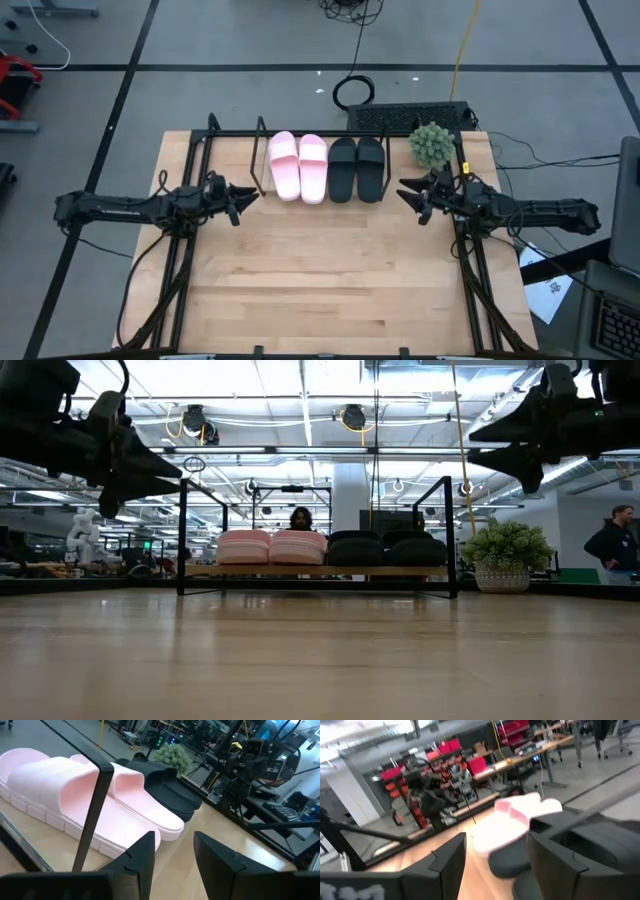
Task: Pick and place slides into the shelf
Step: Return to Home Position
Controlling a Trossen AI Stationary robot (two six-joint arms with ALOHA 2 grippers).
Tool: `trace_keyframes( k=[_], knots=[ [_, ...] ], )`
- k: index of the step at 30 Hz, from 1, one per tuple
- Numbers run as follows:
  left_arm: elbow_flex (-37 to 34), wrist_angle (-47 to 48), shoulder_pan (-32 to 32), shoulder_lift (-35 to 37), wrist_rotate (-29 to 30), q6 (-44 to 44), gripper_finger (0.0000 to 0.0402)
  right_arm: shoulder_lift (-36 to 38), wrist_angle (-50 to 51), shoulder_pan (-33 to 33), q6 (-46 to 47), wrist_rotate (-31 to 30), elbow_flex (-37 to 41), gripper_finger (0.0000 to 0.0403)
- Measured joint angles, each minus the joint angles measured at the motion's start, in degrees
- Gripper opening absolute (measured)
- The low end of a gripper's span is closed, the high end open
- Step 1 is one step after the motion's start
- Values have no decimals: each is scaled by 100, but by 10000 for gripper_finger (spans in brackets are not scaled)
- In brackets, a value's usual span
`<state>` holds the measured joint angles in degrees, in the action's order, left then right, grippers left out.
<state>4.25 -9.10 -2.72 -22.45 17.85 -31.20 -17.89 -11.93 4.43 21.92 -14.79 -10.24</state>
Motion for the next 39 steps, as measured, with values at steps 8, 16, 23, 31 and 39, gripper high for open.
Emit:
trace_keyframes(
  k=[8, 16, 23, 31, 39],
  knots=[
    [-29, -10, 0, 2, 2, 260, 136, 0, 254, 0, -103, -4, 2, 201],
    [-29, 17, 0, -5, 26, 498, 136, 0, -26, 2, -95, -81, 394, 201],
    [-29, 35, 0, -5, 43, 516, 136, 3, -1192, 2, -227, -166, 906, 201],
    [-29, 37, 0, -5, 48, 407, 136, -4, -1199, 2, -460, -165, 915, 201],
    [-29, 33, 0, -5, 42, 394, 136, 0, -1204, 2, -467, -164, 925, 201]
  ],
)
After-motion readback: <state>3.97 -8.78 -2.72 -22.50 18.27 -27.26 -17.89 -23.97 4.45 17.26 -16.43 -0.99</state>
